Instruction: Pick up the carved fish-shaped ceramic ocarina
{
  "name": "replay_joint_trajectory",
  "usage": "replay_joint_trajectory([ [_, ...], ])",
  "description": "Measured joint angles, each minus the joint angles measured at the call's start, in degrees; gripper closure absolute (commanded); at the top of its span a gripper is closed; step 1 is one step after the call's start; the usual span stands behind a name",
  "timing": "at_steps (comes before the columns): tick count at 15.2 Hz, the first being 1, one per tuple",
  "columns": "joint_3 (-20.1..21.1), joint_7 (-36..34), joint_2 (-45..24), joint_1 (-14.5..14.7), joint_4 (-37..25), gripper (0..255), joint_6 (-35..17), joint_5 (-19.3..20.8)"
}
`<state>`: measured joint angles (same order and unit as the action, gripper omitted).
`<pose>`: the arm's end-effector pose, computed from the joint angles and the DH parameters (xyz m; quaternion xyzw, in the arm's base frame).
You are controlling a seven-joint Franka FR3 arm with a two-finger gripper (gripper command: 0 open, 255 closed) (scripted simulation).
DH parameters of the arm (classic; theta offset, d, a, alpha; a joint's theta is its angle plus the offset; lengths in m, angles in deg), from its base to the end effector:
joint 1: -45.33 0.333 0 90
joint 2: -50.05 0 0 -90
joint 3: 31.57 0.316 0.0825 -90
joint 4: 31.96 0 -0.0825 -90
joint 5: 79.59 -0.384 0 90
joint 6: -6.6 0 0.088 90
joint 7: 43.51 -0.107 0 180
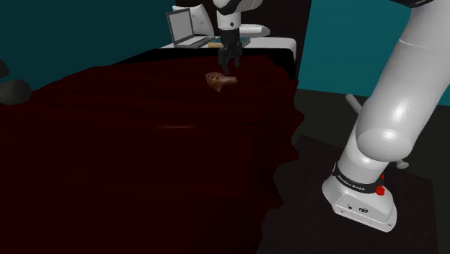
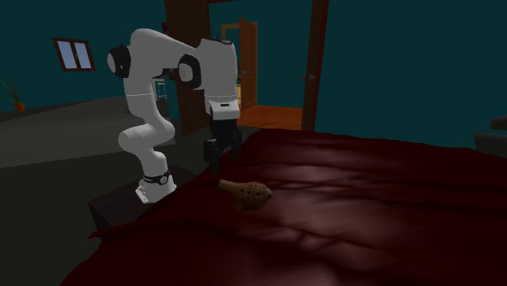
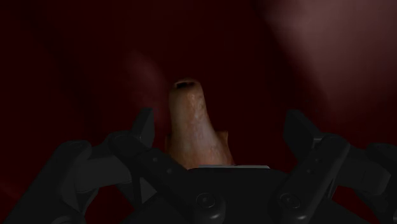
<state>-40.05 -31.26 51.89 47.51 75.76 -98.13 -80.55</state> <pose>0.5469 -0.0598 0.5168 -0.9987 -0.0497 0.0084 0.0120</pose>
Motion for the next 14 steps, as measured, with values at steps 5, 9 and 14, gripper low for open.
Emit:
replay_joint_trajectory([
  [5,-0.13,3.80,-9.63,-0.26,-9.45,0,0.78,-0.04],
  [9,-0.05,4.01,-10.78,-0.23,-8.10,0,-1.64,-0.11],
  [14,-0.04,4.08,-11.30,-0.24,-6.23,255,-4.06,-0.19],
])
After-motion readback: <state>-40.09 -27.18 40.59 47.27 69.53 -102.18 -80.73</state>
